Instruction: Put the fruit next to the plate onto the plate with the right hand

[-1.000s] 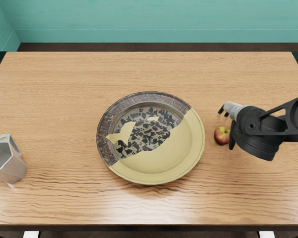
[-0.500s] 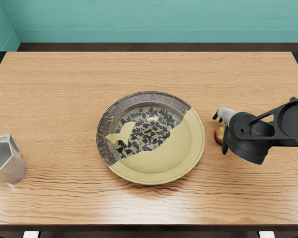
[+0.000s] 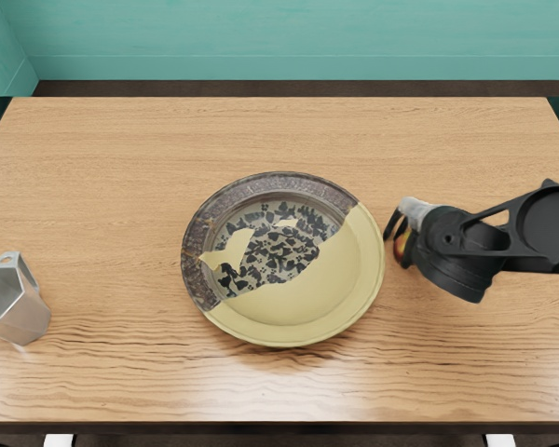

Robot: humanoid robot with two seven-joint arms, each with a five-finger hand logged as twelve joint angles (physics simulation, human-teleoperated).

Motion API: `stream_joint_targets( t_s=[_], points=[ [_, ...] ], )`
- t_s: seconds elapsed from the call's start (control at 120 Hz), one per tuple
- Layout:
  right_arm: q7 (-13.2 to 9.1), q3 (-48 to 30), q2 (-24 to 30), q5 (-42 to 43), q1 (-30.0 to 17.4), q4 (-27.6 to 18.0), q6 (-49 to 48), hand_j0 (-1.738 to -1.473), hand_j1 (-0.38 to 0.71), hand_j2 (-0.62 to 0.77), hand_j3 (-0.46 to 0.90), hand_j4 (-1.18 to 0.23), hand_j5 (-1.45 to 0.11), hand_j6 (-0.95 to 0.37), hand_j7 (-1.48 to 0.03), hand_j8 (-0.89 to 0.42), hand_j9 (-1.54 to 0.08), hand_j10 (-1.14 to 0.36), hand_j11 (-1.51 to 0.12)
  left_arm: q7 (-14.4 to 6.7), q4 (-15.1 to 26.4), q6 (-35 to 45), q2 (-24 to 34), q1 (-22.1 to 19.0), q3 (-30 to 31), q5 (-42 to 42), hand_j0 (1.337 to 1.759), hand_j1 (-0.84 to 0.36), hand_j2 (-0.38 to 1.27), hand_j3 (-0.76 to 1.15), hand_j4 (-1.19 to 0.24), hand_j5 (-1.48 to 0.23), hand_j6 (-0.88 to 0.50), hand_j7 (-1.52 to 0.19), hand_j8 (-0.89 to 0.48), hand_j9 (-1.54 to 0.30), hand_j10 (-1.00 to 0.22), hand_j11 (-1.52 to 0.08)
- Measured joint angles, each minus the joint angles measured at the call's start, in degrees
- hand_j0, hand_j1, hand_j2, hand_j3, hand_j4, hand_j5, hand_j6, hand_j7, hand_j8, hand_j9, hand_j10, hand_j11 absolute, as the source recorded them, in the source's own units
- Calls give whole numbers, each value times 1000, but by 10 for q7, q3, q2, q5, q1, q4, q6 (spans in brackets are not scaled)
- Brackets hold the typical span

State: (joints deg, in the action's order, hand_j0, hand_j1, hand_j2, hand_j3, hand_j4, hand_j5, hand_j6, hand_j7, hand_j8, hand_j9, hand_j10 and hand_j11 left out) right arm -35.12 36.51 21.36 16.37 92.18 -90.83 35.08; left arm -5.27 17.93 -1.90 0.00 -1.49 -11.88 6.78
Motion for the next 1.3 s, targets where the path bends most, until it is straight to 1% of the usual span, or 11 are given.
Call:
stream_joint_targets(
  t_s=[0.083, 0.167, 0.183, 0.308, 0.375, 0.467, 0.608, 0.792, 1.017, 1.192, 1.3],
  points=[
    [0, -37, 23, 1, -17, 0, 0, -1654, 282, 429, 1, -737, -946, -589, -942, -439, -965, -581, -973, 0, 0, 0, 0, 0, 0, 0, 1658, 339, 1, 0, -8, -11, -8, -11, -8, -11, -8, -11],
    [1, -134, 91, -1, -66, 0, -2, -1655, 264, 459, 2, -766, -1039, -608, -1007, -440, -1047, -588, -1055, 0, 0, 0, 0, 0, 0, 0, 1658, 339, 1, 0, -8, -11, -8, -11, -8, -11, -8, -11],
    [1, -160, 110, -2, -79, 0, -2, -1655, 270, 530, 1, -772, -1052, -616, -1017, -440, -1059, -587, -1066, 0, 0, 0, 0, 0, 0, 0, 1658, 339, 1, 0, -8, -11, -8, -11, -8, -11, -8, -11],
    [1, -345, 226, -4, -179, 0, -3, -1657, 285, 541, 1, -796, -1133, -592, -1071, -406, -1127, -552, -1137, 0, 0, 0, 0, 0, 0, 0, 1658, 339, 2, 0, -8, -11, -8, -11, -8, -11, -8, -11],
    [2, -428, 251, -18, -223, 1, -27, -1658, 278, 532, 2, -809, -1149, -582, -1088, -415, -1148, -553, -1165, 0, 0, 0, 0, 0, 0, 0, 1658, 339, 2, 0, -8, -11, -8, -11, -8, -11, -8, -11],
    [3, -554, 266, -81, -284, 1, -141, -1657, 292, 570, 0, -820, -1169, -594, -1105, -398, -1164, -546, -1180, 0, 0, 0, 0, 0, 0, 0, 1658, 339, 2, 0, -8, -11, -8, -11, -8, -11, -8, -11],
    [2, -632, 218, -150, -320, 14, -254, -1658, 314, 585, 1, -830, -1189, -569, -1120, -384, -1172, -533, -1185, 0, 0, 0, 0, 0, 0, 0, 1658, 339, 2, 0, -8, -11, -8, -11, -8, -11, -8, -11],
    [2, -650, 99, -129, -336, 73, -287, -1658, 341, 572, 0, -835, -1202, -532, -1128, -350, -1182, -485, -1181, 0, 0, 0, 0, 0, 0, 0, 1658, 339, 2, 0, -8, -11, -8, -11, -8, -11, -8, -11],
    [1, -653, 57, -95, -356, 103, -292, -1657, 331, 572, 0, -849, -1185, -556, -1132, -376, -1174, -510, -1172, 0, 0, 0, 0, 0, 0, 0, 1658, 339, 1, 0, -8, -11, -8, -11, -8, -11, -8, -11],
    [1, -657, 72, -87, -359, 97, -303, -1658, -17, 242, 0, -400, -555, -274, -533, -193, -551, -252, -550, 0, 0, 0, 0, 0, 0, 0, 1658, 339, 1, 0, -8, -11, -8, -11, -8, -11, -8, -11],
    [1, -746, 218, -131, -408, 53, -443, -1658, -136, 139, 0, -250, -346, -176, -332, -128, -343, -163, -343, 0, 0, 0, 0, 0, 0, 0, 1658, 339, 1, 0, -8, -11, -8, -11, -8, -11, -8, -11]
  ],
)
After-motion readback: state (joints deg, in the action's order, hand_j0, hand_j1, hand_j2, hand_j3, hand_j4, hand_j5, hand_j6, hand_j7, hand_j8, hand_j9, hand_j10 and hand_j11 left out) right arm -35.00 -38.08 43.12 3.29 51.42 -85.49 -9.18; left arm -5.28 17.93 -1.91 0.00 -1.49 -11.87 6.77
